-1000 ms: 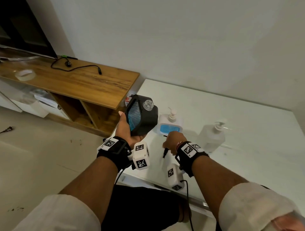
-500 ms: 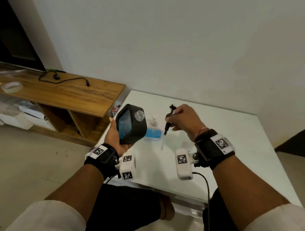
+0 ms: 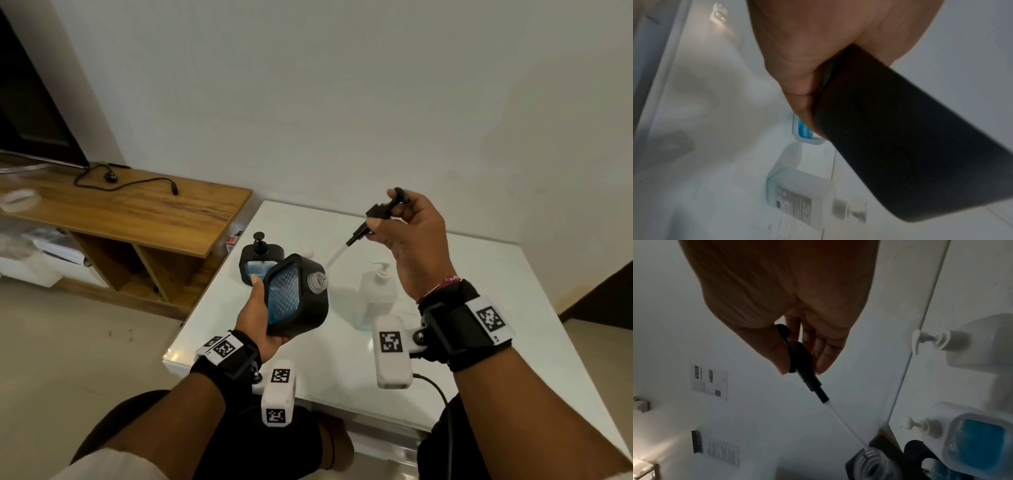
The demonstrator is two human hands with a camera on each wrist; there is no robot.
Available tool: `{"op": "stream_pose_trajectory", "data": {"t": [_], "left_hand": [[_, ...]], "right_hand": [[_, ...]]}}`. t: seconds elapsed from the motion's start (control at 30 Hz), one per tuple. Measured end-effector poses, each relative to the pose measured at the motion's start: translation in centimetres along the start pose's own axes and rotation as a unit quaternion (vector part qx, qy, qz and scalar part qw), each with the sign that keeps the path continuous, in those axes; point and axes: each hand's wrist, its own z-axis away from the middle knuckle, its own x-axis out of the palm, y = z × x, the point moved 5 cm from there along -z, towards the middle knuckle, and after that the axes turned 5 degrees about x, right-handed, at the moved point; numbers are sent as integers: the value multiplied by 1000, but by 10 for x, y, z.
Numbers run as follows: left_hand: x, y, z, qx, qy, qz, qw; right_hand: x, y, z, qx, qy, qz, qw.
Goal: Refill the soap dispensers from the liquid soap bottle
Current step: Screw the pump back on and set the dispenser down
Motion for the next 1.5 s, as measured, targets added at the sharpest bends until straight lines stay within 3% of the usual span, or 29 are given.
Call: {"op": "stream_pose_trajectory", "data": {"t": [0.47, 0.57, 0.77, 1.17, 1.4, 1.5], "left_hand": [[-2, 3, -8, -3, 8, 30, 1000], [-2, 2, -8, -3, 11, 27, 1000], [0, 2, -7, 1, 13, 28, 1000], [-3, 0, -14, -2, 22, 26, 999], [-3, 0, -16, -7, 20, 37, 999], [-2, 0, -16, 0, 17, 34, 999]], "right_hand": [[13, 10, -2, -53, 0, 9, 999], [17, 19, -3, -37, -18, 20, 999], [24, 49, -2, 13, -58, 101, 993], [30, 70, -1, 23, -166, 238, 957], [36, 74, -2, 0, -157, 241, 958], [39, 73, 1, -9, -138, 307, 941]]}}
